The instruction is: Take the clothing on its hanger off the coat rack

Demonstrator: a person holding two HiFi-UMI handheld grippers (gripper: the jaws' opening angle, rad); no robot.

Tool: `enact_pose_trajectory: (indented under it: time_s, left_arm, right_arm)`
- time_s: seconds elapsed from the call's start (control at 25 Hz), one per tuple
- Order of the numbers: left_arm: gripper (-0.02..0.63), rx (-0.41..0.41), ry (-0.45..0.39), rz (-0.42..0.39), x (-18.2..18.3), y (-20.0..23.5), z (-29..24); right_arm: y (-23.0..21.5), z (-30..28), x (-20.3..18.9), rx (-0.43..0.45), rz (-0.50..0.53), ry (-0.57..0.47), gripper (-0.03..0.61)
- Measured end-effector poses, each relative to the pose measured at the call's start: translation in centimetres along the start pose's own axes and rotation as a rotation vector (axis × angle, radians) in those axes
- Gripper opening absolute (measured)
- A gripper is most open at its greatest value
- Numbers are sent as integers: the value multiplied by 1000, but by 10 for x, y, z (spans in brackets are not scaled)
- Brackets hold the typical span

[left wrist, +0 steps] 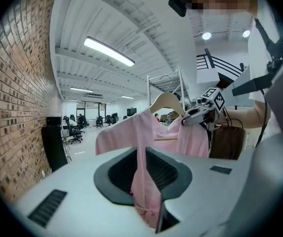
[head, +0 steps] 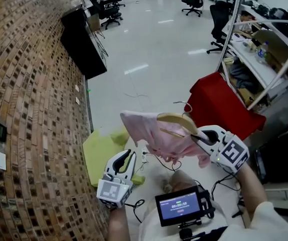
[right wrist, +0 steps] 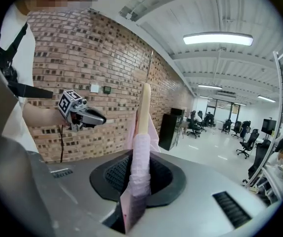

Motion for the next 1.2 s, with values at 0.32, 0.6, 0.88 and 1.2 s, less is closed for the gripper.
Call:
enact_pose_trajectory:
  time_s: [0.32, 0.6, 0.88, 1.2]
  left_arm:
    - [55, -58, -25, -16, 18, 1, -10]
    - [55, -80, -7, 5, 11, 4, -40]
    - [57, -108, 9, -21, 32, -16, -103]
    - [55, -134, 32, -27, 61, -48, -192]
  right_arm:
    - [-11, 14, 11, -84, -13, 13, 48]
    - [-33, 16, -7, -114, -37, 25, 48]
    - [-91, 39, -28, -129, -74, 6, 48]
    - [-167, 75, -54, -156, -102, -18, 48]
Point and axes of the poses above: the fingertips, and each gripper's own axes: z backward along the fingers, y to its left, x out of its top, the point moved 7 cm from there along z, backward along the fingers, and after that the axes turned 7 degrees about z, right-handed, at the moved point
